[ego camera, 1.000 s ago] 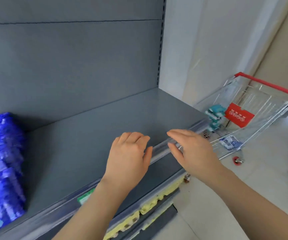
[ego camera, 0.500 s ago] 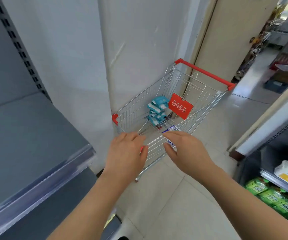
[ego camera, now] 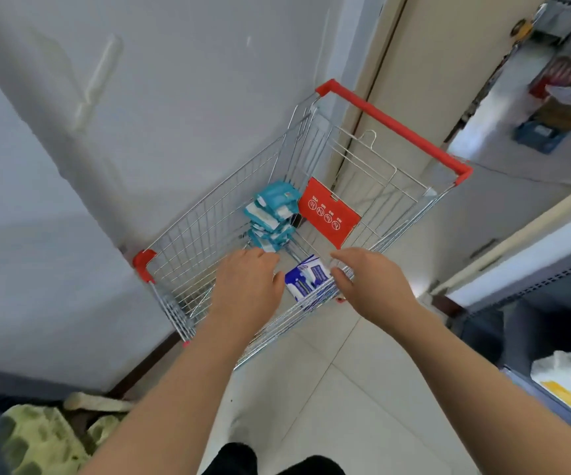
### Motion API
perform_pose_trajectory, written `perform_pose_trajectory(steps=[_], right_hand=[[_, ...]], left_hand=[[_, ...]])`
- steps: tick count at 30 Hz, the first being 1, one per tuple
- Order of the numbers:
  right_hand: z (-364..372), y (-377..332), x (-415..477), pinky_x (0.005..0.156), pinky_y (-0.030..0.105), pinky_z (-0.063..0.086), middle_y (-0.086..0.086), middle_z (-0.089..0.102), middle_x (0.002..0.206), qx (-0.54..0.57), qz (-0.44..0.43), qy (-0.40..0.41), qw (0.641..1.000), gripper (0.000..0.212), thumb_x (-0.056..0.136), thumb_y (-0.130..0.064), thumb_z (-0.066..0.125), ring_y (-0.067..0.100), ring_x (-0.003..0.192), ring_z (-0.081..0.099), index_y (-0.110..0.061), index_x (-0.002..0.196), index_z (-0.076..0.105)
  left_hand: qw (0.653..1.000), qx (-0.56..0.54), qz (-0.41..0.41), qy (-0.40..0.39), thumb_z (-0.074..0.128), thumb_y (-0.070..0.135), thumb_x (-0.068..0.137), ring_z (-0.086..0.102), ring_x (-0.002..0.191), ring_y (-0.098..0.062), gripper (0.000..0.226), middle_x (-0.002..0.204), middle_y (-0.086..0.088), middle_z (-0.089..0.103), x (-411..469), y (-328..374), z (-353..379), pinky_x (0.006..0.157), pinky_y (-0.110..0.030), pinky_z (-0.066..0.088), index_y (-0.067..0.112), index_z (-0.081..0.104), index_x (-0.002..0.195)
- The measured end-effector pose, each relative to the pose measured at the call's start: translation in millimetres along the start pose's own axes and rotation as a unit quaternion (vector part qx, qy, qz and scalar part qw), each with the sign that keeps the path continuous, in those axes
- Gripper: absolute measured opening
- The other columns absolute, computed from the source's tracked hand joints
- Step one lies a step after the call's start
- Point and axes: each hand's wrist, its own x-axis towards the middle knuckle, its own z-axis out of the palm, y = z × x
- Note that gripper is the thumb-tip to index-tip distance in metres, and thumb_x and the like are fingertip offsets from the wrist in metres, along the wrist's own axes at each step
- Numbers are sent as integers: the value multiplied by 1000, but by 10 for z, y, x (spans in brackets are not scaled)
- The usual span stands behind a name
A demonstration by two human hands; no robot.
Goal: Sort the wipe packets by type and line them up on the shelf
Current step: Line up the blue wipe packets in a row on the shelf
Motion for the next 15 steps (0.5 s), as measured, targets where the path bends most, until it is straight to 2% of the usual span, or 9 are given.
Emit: perform_pose_trajectory(steps=[3,6,12,15], right_hand=[[115,331,562,89,37,50,2,64,121,5,17,-40,999,28,98,-29,46,23,109,58,-18,118,61],[270,648,1136,88,42,51,5,65,120,4,15,-79,997,26,96,-23,47,25,108,59,-15,116,62],[820,1264,2386,97,37,47,6,60,130,-8,-66,-176,982,38,93,-15,52,24,113,57,-20,131,57],[1240,1547,2968,102,34,41,5,59,132,-10,-118,-246,962,40,92,-11,54,22,119,54,-17,131,57]], left_hand=[[999,-2,-8,-31,42,40,99,54,109,-13,38,124,4,60,495,17,217,89,-26,43,25,54,131],[997,-4,-27,-66,42,39,98,55,106,-15,36,121,3,61,937,-4,533,90,-30,44,25,55,129],[982,-26,-119,-146,44,40,97,57,107,-19,35,119,3,63,1714,-51,1337,93,-38,47,25,61,123],[968,-57,-175,-173,43,37,98,54,114,-19,35,126,3,59,2008,-89,1788,99,-36,44,26,57,128]])
